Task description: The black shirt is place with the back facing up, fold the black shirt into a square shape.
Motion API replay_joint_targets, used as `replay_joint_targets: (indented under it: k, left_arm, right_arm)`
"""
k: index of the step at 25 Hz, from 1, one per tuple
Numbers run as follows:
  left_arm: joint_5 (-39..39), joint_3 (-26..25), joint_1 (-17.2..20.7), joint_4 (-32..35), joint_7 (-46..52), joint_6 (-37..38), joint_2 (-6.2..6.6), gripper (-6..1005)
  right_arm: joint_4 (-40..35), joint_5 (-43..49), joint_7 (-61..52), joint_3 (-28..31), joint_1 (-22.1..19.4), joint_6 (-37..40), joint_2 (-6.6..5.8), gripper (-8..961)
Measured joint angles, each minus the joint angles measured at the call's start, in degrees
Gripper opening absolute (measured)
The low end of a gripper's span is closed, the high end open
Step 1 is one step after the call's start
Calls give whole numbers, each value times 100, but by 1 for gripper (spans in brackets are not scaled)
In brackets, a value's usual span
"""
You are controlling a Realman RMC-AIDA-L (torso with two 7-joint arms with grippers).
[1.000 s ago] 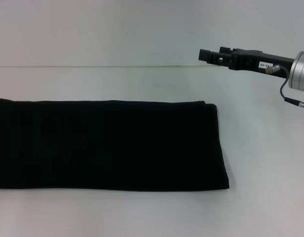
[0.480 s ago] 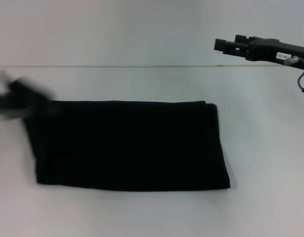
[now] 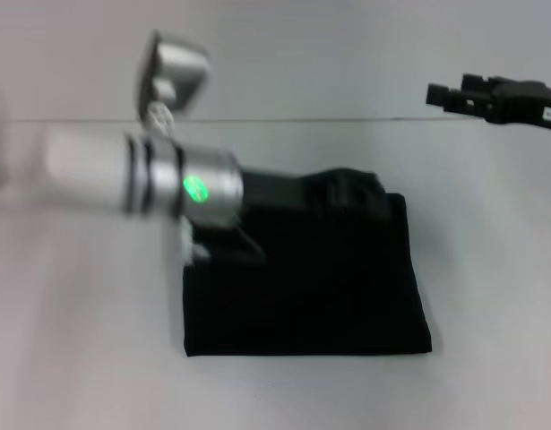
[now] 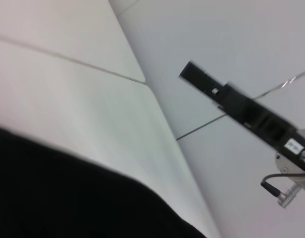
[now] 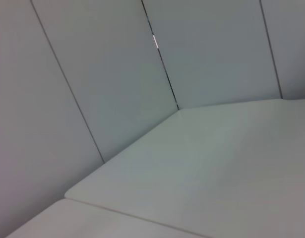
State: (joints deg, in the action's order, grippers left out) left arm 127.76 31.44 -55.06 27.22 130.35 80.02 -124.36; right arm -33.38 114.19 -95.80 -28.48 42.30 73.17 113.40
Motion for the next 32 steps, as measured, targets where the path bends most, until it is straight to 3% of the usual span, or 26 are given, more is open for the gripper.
replay_joint_targets:
  k: [2, 4, 10, 14, 16, 17, 21, 25, 32]
  left_arm:
    - [-620, 25, 74, -989, -625, -497, 22, 43]
    - [-1289, -33, 369, -1594, -1475, -494, -12, 64]
    - [-2046, -3, 760, -2122, -2523, 211, -26, 160]
    - [-1947, 439, 822, -2040, -2643, 925, 10, 333]
    - [-1937, 964, 930, -1845, -2813, 1254, 20, 374]
    - [-1937, 1348, 1056, -1659, -2909, 1354, 22, 395]
    - [-1937, 1958, 1505, -1123, -3130, 1495, 40, 478]
    - [-1829, 2047, 1924, -477, -3447, 1927, 75, 561]
    - [-1601, 1984, 2038, -208, -3627, 2084, 181, 894]
  right_arm:
    - [3, 6, 25, -20, -38, 29, -23, 917]
    - [10, 15, 34, -63, -56, 40, -42, 917]
    - [52, 34, -53, -316, -86, 18, -47, 917]
    - [60, 149, -714, -699, -126, 7, -93, 918]
    - [60, 260, -990, -799, -111, 12, -112, 918]
    - [65, 377, -1257, -890, -86, 14, -124, 918]
    - [121, 848, -2151, -1232, 48, -18, -113, 918]
    - [481, 1214, -2598, -1374, 257, -180, -61, 918]
    - [1102, 1405, -2645, -1510, 550, -732, 99, 917]
